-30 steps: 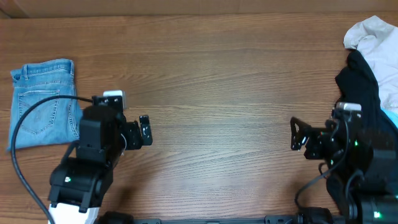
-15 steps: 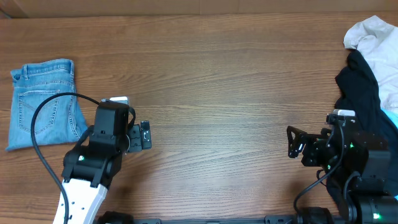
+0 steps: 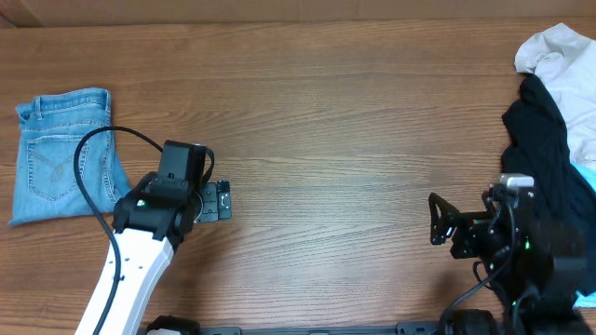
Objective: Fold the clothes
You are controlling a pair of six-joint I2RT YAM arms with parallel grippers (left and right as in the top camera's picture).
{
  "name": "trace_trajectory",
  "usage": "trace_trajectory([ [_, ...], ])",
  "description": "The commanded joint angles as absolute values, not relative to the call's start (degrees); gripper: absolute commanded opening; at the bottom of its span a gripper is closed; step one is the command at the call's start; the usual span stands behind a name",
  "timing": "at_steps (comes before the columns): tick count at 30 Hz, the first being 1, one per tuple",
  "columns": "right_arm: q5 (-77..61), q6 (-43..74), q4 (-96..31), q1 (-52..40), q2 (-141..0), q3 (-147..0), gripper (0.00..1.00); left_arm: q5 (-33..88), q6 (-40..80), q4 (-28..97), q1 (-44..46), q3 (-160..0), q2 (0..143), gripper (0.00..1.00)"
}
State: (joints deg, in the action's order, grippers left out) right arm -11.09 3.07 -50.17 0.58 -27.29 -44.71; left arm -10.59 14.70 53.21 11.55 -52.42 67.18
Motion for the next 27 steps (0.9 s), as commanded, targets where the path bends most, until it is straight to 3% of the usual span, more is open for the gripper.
trace_trajectory([
  [1,-10.68,1.06,-43.79,-0.43,-20.08,-36.25,1.00,-11.53,15.25,53.32,11.64,-51.94,69.43,1.00],
  [12,-12.93,1.06,-16.97,-0.43,-0.73,-11.60,1.00,-11.53,15.25,53.32,11.64,-51.94,73.47,1.00],
  [20,-9.82,0.99,1.76,-0.43,-0.16,-0.21,1.00,-11.53,15.25,53.30,11.64,-51.94,74.00,1.00],
  [27,-4.45,1.32,-4.43,-0.64,-0.16,-0.47,1.00,-11.53,15.25,53.30,11.64,-51.94,74.00,1.00],
])
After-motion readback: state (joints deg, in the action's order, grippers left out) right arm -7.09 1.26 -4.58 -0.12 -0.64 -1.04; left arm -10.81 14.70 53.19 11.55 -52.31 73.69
